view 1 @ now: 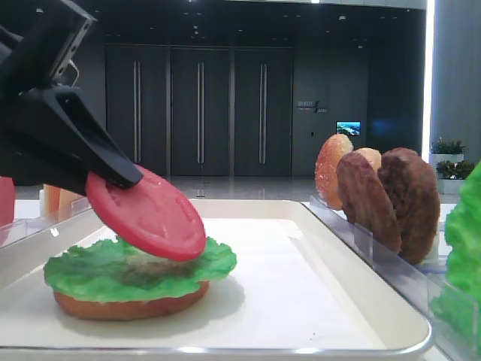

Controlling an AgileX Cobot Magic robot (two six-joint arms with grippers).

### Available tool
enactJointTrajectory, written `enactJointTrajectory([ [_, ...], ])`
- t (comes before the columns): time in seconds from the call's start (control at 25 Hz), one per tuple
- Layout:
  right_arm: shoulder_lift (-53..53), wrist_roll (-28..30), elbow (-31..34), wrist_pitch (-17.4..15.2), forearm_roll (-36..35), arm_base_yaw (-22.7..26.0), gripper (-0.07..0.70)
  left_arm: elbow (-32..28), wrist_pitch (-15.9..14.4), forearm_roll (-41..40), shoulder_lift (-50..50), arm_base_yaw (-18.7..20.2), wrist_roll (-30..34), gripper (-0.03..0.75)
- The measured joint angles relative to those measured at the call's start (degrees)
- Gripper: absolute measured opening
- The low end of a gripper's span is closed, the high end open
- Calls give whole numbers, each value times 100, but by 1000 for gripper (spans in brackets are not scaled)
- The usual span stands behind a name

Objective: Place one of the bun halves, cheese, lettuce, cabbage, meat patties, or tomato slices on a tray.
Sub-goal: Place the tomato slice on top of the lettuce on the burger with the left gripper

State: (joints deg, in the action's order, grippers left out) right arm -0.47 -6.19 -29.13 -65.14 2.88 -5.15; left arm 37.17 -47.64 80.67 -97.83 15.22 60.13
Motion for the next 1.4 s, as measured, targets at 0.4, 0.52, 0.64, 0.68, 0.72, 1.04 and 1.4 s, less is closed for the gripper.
enactJointTrajectory([
  [0.4,0,0,0,0,0,0,345,0,0,4,0,0,-6,143],
  [0.52,0,0,0,0,0,0,345,0,0,-14,0,0,-91,333],
  [0.64,0,0,0,0,0,0,345,0,41,-55,0,0,-202,476],
  [0.68,0,0,0,0,0,0,345,0,64,-67,0,0,-218,494],
  [0.72,0,0,0,0,0,0,345,0,81,-72,0,0,-261,505],
  [1.04,0,0,0,0,0,0,345,616,73,-1321,-11,0,-1631,524],
  [1.4,0,0,0,0,0,0,345,1429,-245,-3528,88,0,-3868,524],
])
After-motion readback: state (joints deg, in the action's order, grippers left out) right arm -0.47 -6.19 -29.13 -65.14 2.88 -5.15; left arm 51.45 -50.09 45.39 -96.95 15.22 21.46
